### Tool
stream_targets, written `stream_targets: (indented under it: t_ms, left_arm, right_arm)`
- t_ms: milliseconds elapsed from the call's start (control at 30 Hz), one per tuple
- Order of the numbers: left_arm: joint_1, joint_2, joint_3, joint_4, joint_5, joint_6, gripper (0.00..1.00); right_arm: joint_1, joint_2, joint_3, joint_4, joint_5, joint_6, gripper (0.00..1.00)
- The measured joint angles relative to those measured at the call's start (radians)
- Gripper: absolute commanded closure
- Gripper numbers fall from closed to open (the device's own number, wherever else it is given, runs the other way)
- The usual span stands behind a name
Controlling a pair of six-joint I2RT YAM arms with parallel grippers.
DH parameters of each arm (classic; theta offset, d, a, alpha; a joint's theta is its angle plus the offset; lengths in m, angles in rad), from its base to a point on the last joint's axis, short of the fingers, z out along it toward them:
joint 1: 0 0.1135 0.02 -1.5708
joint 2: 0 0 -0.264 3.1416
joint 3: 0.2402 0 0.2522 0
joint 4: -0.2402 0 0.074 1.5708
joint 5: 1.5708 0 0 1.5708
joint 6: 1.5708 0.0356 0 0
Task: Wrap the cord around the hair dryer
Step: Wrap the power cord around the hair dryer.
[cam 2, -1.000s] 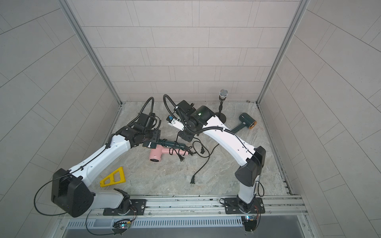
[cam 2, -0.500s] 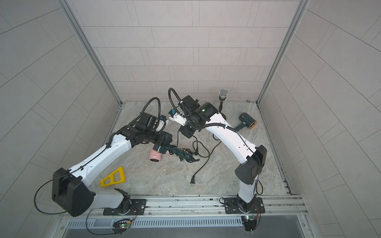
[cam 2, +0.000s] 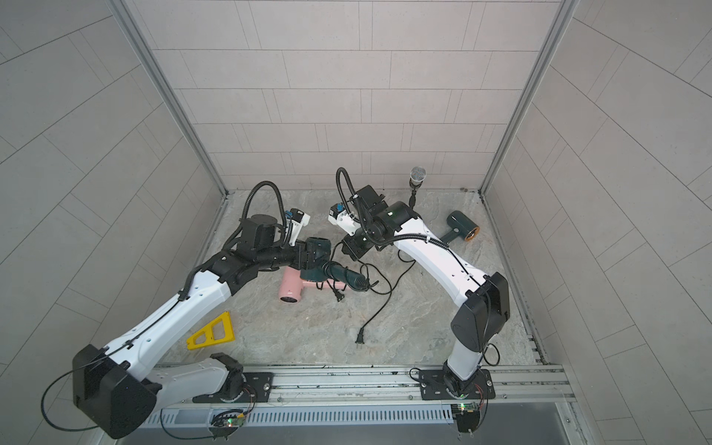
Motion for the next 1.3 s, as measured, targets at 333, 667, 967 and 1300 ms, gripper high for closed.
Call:
stream_targets:
  t_ms: [333, 667, 967, 1300]
  left_arm:
    - [0.204, -0.006, -0.021, 0.0, -0.048, -0.274, 1.0]
    - [0.22, -0.008, -0.011, -0.063, -0.077, -0.344, 1.0]
    - [0.22, -0.017, 0.055, -0.118, -0.078, -0.332, 1.0]
    - [0.22, -0.017, 0.057, -0.148, -0.075, -0.333, 1.0]
  right_arm:
    - [-0.042, -0.122, -0.222, 0.19, -0.06, 0.119, 1.0]
    - [-0.07, -0.175, -0.399, 0.384, -0.146, 0.241, 0.63]
    - [-0.093, -0.192, -0.493, 0.503, -0.213, 0.278, 0.41]
    - [-0.135, -0.267, -0.744, 0.69, -0.19, 0.245, 0.39]
